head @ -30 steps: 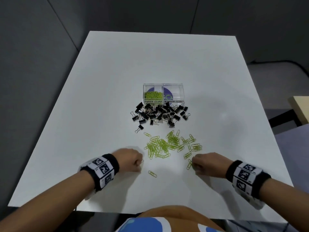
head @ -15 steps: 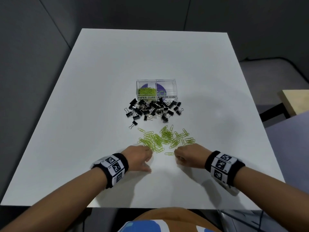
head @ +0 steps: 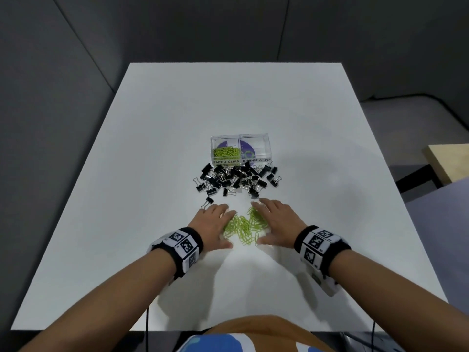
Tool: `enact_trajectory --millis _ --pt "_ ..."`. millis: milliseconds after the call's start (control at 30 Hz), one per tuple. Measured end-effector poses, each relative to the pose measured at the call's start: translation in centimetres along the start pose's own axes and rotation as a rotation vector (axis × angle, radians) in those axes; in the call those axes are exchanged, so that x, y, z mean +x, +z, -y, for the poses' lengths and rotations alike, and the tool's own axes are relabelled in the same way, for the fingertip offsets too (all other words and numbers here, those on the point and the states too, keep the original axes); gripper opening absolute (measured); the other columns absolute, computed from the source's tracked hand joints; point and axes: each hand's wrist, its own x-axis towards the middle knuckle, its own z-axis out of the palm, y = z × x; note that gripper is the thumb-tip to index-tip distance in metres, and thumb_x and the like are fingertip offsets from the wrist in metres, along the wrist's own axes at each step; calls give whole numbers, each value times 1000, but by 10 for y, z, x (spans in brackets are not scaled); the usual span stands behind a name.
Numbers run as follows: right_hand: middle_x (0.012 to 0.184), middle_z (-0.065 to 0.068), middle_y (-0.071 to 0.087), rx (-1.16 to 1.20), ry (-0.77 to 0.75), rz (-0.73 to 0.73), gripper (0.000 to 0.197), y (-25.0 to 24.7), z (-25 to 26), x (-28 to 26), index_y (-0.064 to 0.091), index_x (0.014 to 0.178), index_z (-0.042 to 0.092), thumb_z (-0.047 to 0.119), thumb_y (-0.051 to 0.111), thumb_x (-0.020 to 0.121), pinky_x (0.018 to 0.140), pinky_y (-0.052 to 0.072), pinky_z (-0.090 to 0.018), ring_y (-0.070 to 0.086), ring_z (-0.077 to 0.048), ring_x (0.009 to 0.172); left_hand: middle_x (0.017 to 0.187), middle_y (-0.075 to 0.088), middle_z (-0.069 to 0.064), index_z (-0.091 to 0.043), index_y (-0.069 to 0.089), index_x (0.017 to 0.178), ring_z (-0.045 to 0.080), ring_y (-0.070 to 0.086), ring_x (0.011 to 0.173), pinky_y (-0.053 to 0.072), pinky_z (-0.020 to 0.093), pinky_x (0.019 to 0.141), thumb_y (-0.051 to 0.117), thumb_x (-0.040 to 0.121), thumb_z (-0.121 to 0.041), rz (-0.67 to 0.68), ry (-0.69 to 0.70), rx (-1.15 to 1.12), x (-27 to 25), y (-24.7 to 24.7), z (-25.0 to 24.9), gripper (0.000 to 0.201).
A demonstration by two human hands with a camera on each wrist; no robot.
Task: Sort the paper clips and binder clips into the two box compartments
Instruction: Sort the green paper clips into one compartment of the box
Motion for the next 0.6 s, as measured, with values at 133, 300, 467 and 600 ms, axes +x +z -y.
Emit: enact_trajectory --millis 133,300,467,600 --pt "155 -11 17 -56 22 58 80 6 13 7 17 146 20 45 59 82 110 30 -46 21 -33 139 147 27 7 -19 22 146 24 30 133 36 36 105 53 88 -46 -16 24 -47 0 1 -2 71" --pt "145 -9 32 -32 28 -21 71 8 21 10 26 142 19 40 58 83 99 42 -41 37 -28 126 141 32 8 -16 27 143 24 36 126 41 34 99 58 88 -37 -25 15 -169 -1 -5 -3 67" --pt "141 -8 32 -85 85 47 83 1 25 15 28 138 20 49 68 72 95 43 -42 35 -28 125 126 44 9 -10 45 126 24 47 113 44 34 94 64 85 -27 -9 -65 -297 7 -7 0 49" --pt "131 -6 38 -1 101 35 63 -2 28 21 42 125 19 37 72 73 90 48 -38 38 -25 117 122 47 10 -7 52 116 25 50 108 45 34 92 63 86 -22 -3 -73 -336 11 -6 2 35"
